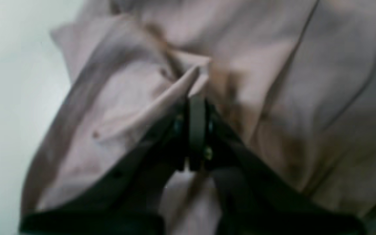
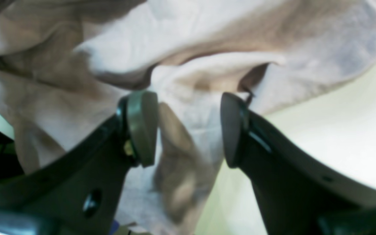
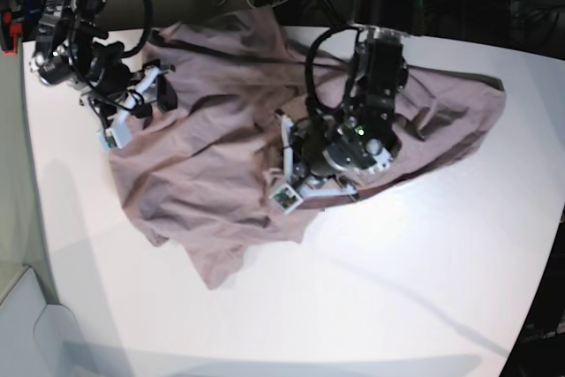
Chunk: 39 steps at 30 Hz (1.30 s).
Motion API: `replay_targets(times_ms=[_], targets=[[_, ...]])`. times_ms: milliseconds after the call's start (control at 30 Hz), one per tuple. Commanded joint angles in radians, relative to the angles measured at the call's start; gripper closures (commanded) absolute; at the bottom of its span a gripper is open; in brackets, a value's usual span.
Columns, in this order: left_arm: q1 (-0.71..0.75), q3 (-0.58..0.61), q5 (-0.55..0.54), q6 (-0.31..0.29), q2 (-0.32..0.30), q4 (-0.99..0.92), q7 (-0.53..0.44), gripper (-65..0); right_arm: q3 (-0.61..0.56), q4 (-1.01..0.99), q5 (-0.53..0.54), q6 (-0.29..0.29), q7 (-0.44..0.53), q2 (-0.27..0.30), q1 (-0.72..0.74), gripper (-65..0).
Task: Layout the t-shirt on the table in an organized manner, then fold the t-shirt properly
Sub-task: 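Drag the grasped fabric outward with the left gripper and release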
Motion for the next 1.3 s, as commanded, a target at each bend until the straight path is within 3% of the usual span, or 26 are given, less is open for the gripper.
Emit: replay_targets(times_ms=[0, 67, 200, 300, 500, 633, 1033, 1133, 1267], targets=[[0.010, -0.002, 0.023, 0.005, 0.000, 0.048, -0.015, -0.4, 0.004, 0.020, 0.022, 0.005, 0.019, 0.012, 0.016, -31.3], [0.062, -0.003, 0.072, 0.005, -0.010, 0.106, -0.015, -0.4, 0.005, 0.020, 0.022, 0.005, 0.019, 0.012, 0.017, -31.3], [0.133, -0.006, 0.086, 0.005, -0.091, 0.266, -0.003, -0.4, 0.005, 0.020, 0.023, 0.005, 0.019, 0.012, 0.019, -31.3], [0.166, -0.078, 0.082, 0.005, -0.137, 0.344, 0.039, -0.4, 0.005, 0.020, 0.023, 0.005, 0.019, 0.011, 0.025, -31.3], [0.162, -0.309, 0.081, 0.005, -0.148, 0.364, 0.048, -0.4, 0.004, 0.020, 0.023, 0.005, 0.019, 0.009, 0.039, -31.3], [0.140, -0.390, 0.079, 0.005, -0.148, 0.358, 0.048, -0.4, 0.004, 0.020, 0.023, 0.005, 0.019, 0.008, 0.040, -31.3], [0.145, -0.402, 0.081, 0.005, -0.142, 0.322, 0.056, -2.1, 0.002, 0.018, 0.023, 0.005, 0.019, -0.006, 0.040, -31.3], [0.162, -0.431, 0.081, 0.005, -0.140, 0.333, 0.057, -12.3, 0.002, 0.020, 0.023, 0.005, 0.019, -0.006, 0.040, -31.3], [0.177, -0.462, 0.081, 0.005, -0.140, 0.335, 0.057, -39.9, 0.002, 0.020, 0.023, 0.005, 0.019, -0.006, 0.040, -31.3]])
